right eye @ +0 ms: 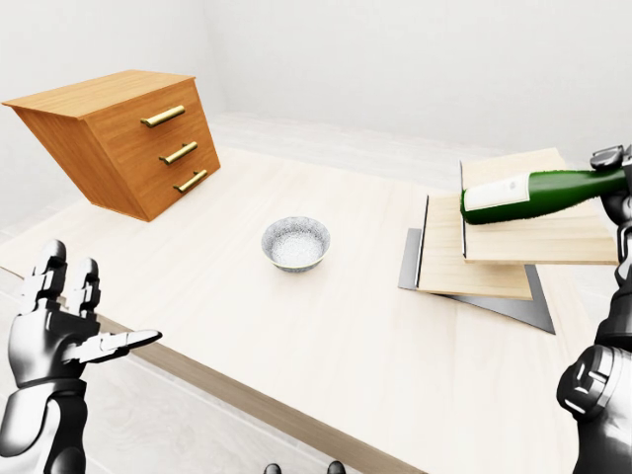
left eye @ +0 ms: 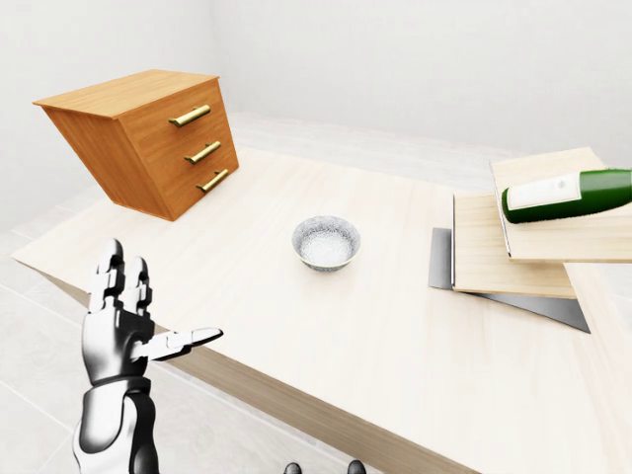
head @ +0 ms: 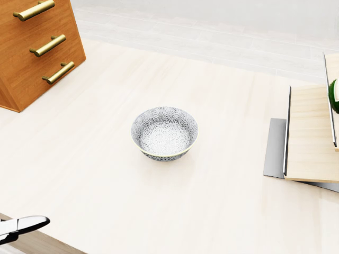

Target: Put the wine bottle on the wine rack.

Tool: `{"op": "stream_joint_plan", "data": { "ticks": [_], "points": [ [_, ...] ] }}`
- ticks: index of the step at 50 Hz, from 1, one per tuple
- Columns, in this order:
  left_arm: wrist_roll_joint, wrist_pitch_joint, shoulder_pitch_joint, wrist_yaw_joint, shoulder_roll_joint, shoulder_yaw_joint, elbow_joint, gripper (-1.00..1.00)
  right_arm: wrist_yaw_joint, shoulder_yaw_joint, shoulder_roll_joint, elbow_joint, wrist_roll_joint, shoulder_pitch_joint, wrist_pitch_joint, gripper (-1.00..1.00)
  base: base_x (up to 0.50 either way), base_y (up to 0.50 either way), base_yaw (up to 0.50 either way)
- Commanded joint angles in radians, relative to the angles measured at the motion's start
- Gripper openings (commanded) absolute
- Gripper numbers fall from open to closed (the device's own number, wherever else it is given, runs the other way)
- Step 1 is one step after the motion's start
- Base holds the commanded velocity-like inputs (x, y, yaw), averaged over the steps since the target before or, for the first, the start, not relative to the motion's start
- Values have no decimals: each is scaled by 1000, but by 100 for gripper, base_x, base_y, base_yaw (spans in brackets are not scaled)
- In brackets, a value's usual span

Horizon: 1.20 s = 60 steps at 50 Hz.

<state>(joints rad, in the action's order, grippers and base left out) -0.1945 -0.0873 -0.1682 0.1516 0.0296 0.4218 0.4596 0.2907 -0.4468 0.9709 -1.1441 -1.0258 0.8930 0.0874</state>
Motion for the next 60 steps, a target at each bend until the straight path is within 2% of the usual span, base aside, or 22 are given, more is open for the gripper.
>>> {"op": "stream_joint_plan", "data": {
  "ticks": [1, 28, 51, 54, 55, 56, 58, 59, 60],
  "points": [
    [2, 0, 5, -2, 1, 0, 1, 100, -8, 26, -6, -34, 22, -9, 0, -100, 0, 0, 0],
    [3, 0, 2, -1, -1, -4, -2, 100, -10, 38, -14, -29, 92, -19, 0, -100, 0, 0, 0],
    [6, 0, 4, -1, -1, -7, -18, 100, -31, 19, -2, -46, 89, -16, 0, -99, 0, 0, 0],
    [5, 0, 4, 0, 0, -6, -22, 100, -34, 19, -2, -50, 90, -14, 0, -94, 0, 0, 0],
    [4, 0, 4, -1, 0, -5, -23, 100, -38, 19, -2, -51, 90, -14, 0, -78, 0, 0, 0],
    [4, 0, 4, -1, 1, -5, -24, 100, -41, 18, -2, -51, 89, -14, 0, -74, 0, 0, 0],
    [4, 0, 4, -1, 1, -5, -24, 100, -42, 18, -2, -50, 89, -14, 0, -74, 0, 0, 0],
    [3, 0, 3, -2, 1, -5, -17, 100, -44, 18, -3, -52, 89, -15, 0, -53, 0, 0, 0],
    [2, 0, 1, -2, 1, -5, -13, 100, -44, 18, -2, -52, 88, -16, 0, -47, 0, 0, 0]
  ]
}}
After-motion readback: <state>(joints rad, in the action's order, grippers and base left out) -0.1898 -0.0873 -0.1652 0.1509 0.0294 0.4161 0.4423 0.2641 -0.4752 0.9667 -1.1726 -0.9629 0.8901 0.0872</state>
